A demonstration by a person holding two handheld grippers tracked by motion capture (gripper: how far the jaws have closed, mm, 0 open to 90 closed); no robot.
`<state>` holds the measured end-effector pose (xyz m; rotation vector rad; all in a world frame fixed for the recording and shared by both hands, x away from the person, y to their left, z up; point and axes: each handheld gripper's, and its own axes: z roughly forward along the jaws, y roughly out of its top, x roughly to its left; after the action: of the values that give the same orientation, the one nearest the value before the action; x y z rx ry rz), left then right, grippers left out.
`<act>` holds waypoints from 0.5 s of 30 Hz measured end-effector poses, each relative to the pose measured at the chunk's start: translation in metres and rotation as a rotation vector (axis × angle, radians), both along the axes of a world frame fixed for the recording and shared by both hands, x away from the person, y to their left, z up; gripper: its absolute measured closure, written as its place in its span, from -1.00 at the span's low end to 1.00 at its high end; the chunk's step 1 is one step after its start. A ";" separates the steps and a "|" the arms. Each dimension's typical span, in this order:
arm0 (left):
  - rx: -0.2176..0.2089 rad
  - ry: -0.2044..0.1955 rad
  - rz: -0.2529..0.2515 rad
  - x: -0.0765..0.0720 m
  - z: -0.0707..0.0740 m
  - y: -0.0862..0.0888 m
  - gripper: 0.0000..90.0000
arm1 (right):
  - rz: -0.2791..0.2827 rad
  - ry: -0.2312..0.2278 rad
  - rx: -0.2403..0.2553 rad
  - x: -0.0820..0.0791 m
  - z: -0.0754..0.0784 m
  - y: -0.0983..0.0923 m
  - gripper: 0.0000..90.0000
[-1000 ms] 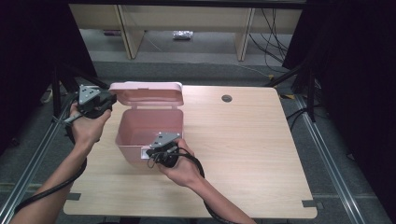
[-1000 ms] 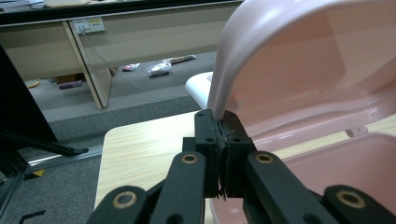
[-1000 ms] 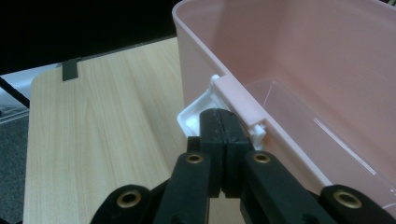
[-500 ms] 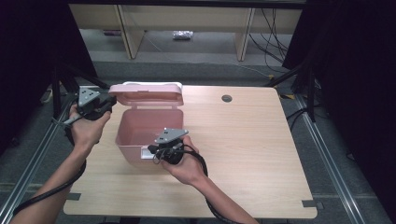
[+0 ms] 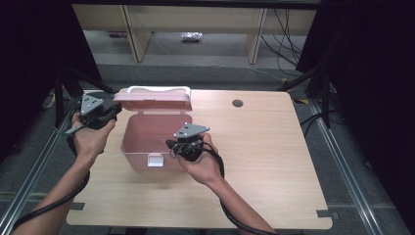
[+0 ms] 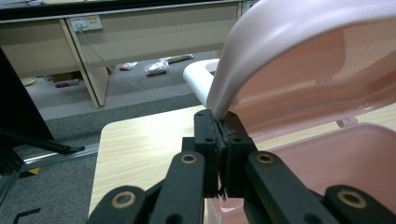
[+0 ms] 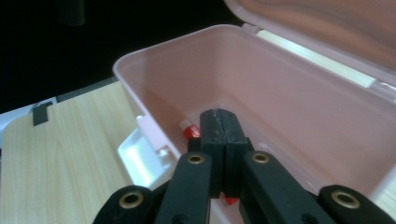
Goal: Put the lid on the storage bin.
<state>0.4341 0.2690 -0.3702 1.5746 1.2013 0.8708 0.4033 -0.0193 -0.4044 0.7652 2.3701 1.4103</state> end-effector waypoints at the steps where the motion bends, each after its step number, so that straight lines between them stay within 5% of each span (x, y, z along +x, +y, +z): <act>1: 0.001 0.001 0.000 -0.001 0.000 0.000 0.93 | 0.001 -0.010 0.001 0.002 0.001 -0.001 1.00; 15: 0.002 0.002 -0.005 -0.008 -0.005 0.000 0.93 | -0.052 0.010 0.030 0.007 0.006 -0.011 1.00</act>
<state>0.4262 0.2695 -0.3752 1.5794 1.1979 0.8678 0.4101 -0.0305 -0.3981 0.8378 2.3243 1.4268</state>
